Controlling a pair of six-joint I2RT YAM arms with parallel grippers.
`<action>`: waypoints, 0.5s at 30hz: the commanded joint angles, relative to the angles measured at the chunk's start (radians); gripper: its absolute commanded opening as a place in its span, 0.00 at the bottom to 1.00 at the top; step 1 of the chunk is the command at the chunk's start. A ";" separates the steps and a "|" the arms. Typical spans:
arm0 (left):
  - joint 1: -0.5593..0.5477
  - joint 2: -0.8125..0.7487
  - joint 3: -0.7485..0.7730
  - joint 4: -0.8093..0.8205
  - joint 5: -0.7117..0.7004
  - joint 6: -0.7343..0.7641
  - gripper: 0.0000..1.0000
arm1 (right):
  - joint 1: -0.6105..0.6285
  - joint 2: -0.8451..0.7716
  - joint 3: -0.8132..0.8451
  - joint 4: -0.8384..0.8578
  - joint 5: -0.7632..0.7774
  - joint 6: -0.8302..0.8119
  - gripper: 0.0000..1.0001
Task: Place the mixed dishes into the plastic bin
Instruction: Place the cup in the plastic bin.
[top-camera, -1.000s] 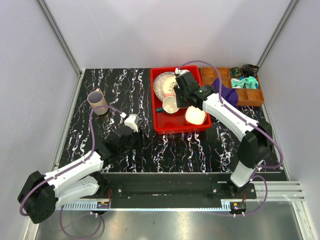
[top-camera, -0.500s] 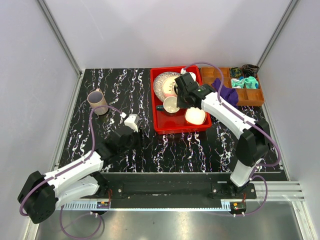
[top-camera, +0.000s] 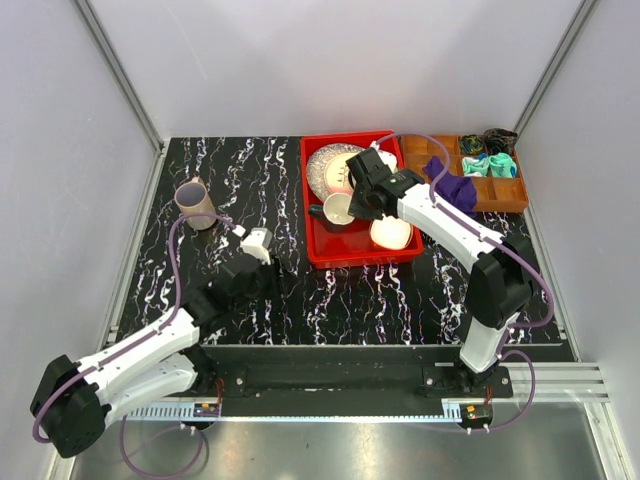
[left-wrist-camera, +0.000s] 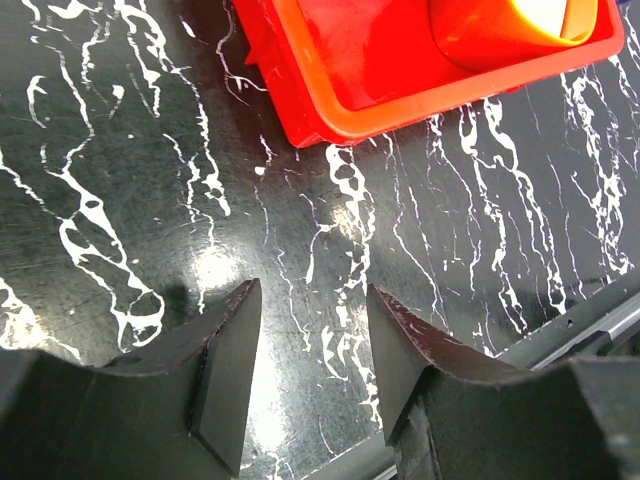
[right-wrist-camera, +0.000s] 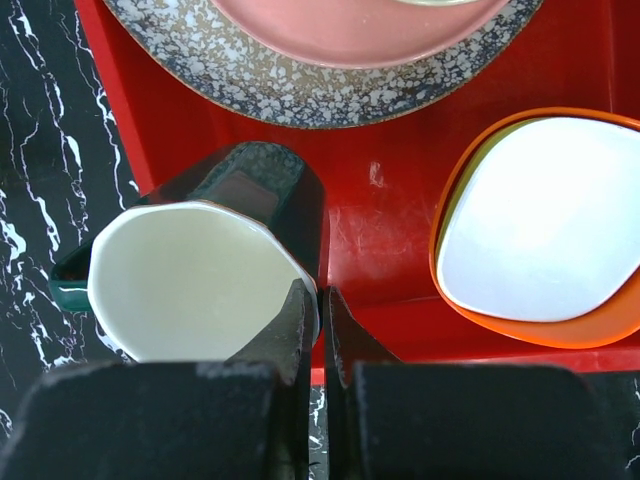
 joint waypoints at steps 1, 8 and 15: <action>-0.003 -0.016 0.029 0.004 -0.059 0.016 0.50 | -0.006 -0.026 0.038 0.034 0.037 0.035 0.00; -0.003 0.014 0.071 -0.001 -0.056 0.031 0.50 | -0.006 -0.005 0.033 -0.032 0.077 0.082 0.00; -0.003 0.011 0.085 0.006 -0.039 0.043 0.50 | -0.006 0.000 -0.017 -0.029 0.064 0.185 0.00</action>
